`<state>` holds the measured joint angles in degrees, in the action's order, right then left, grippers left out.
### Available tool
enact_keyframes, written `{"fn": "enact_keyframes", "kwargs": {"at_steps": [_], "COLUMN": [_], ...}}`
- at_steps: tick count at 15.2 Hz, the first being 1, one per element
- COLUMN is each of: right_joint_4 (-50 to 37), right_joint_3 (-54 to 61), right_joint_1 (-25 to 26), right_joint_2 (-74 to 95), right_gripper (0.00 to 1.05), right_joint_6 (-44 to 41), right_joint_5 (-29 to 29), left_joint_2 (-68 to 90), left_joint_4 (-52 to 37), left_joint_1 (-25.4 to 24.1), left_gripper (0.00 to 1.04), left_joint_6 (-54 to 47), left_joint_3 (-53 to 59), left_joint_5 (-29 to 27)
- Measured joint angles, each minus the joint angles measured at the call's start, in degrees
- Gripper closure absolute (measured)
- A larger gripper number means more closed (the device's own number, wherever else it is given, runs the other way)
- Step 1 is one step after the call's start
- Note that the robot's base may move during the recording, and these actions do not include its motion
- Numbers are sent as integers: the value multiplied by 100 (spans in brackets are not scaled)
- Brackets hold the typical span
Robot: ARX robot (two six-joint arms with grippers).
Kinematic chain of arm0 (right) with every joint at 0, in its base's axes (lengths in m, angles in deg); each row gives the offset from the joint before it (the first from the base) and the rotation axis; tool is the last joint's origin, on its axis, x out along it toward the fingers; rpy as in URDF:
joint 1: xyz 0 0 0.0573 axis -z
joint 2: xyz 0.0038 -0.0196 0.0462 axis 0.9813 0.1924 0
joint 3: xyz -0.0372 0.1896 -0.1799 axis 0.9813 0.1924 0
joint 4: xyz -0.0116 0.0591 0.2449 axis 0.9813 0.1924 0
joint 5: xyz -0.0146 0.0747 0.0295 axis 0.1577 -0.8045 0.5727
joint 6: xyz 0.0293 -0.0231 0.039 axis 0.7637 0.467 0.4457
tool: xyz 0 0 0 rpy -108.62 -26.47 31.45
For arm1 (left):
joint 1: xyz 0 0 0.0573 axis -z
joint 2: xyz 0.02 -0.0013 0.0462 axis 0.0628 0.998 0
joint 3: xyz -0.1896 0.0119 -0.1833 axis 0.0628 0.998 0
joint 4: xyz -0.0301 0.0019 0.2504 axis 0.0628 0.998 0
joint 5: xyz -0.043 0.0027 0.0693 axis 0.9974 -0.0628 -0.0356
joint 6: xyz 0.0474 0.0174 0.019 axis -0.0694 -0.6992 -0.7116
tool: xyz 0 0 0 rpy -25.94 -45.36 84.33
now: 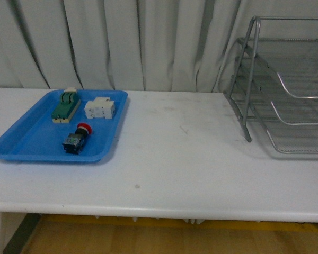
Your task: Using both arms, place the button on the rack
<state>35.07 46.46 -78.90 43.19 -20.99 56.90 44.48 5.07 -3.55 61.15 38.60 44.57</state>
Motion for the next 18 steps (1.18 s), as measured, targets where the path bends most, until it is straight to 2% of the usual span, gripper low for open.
{"fn": "enact_keyframes", "kwargs": {"at_steps": [15,16,17,18], "right_joint_4": [0,229,-177,-737], "right_joint_3": [0,-61,-114,-214], "right_joint_1": [0,201,498,713], "right_joint_2": [0,98,658,1178], "right_gripper": [6,6,6,6], "right_joint_6": [0,299,911,1294], "right_joint_5": [0,-599,-1464,-1969], "left_joint_2": [0,0,0,0], "left_joint_4": [0,0,-2,0], "left_joint_1": [0,0,0,0], "left_gripper": [7,7,7,7], "left_joint_6": [0,0,0,0], "left_joint_3": [2,0,0,0], "left_joint_5": [0,-4,4,0]}}
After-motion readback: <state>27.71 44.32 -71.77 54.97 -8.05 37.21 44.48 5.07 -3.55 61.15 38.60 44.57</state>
